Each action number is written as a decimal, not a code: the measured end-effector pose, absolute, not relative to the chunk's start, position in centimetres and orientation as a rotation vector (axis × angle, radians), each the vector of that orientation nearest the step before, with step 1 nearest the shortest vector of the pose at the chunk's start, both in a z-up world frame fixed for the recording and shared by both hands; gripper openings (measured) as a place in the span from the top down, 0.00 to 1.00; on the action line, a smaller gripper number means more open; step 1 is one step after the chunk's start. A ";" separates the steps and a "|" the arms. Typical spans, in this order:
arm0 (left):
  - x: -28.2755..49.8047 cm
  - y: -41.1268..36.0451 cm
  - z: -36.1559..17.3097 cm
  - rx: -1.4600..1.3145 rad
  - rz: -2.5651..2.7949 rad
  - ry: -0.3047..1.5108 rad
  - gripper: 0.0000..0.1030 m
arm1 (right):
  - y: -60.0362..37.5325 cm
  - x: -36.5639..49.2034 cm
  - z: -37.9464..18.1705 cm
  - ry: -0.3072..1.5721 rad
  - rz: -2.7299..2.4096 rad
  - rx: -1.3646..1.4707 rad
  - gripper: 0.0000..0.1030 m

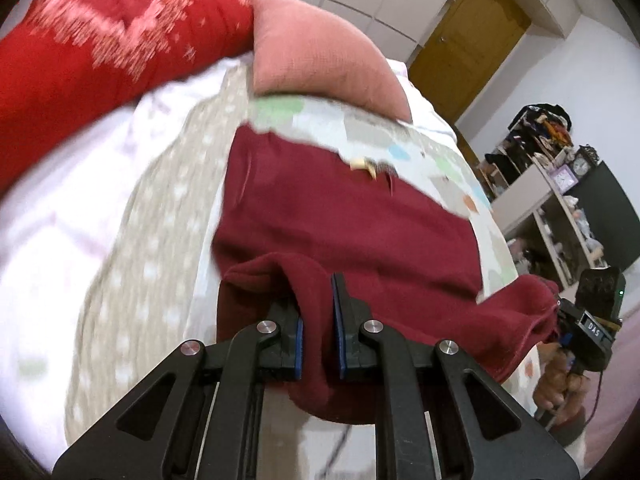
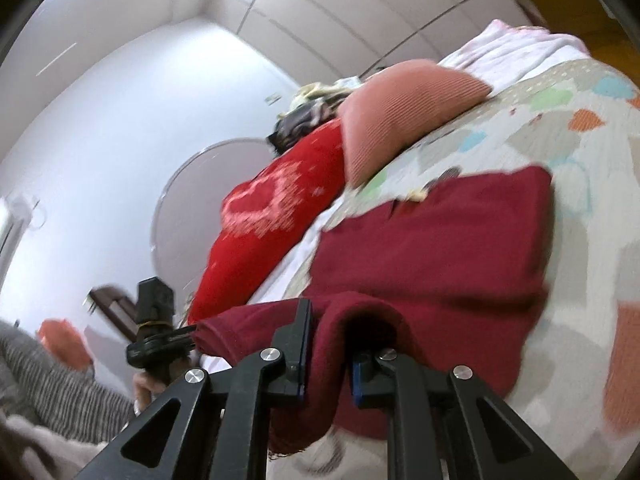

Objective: Fold small clothes
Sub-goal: 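Lift the hem with both tools and fold it up over the sweatshirt body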

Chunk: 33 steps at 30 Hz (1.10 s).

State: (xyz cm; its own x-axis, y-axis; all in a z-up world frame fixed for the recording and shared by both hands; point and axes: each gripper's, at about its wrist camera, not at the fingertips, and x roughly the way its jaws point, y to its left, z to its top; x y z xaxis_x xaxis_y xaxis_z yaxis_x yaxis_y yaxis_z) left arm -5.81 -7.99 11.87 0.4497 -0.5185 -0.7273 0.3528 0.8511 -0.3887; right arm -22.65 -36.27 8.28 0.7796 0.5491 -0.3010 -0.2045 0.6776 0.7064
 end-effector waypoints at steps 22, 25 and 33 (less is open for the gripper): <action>6.0 -9.5 12.9 -0.260 -0.415 0.887 0.22 | -47.0 -14.4 7.1 0.513 0.171 0.882 0.43; 5.7 -10.2 12.4 -0.208 -0.422 0.897 0.22 | -43.9 -14.5 8.4 0.531 0.198 0.716 0.43; 8.4 -13.4 7.4 -0.075 -0.345 1.008 0.22 | -39.8 -8.5 6.8 0.672 0.114 0.494 0.43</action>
State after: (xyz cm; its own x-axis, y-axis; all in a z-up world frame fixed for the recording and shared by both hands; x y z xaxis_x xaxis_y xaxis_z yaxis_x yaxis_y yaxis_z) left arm 8.42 -13.37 7.40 0.4846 -0.3170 -0.8153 0.2485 0.9435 -0.2191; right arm -8.48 -39.77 6.80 0.7809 0.2574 -0.5692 0.0557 0.8789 0.4738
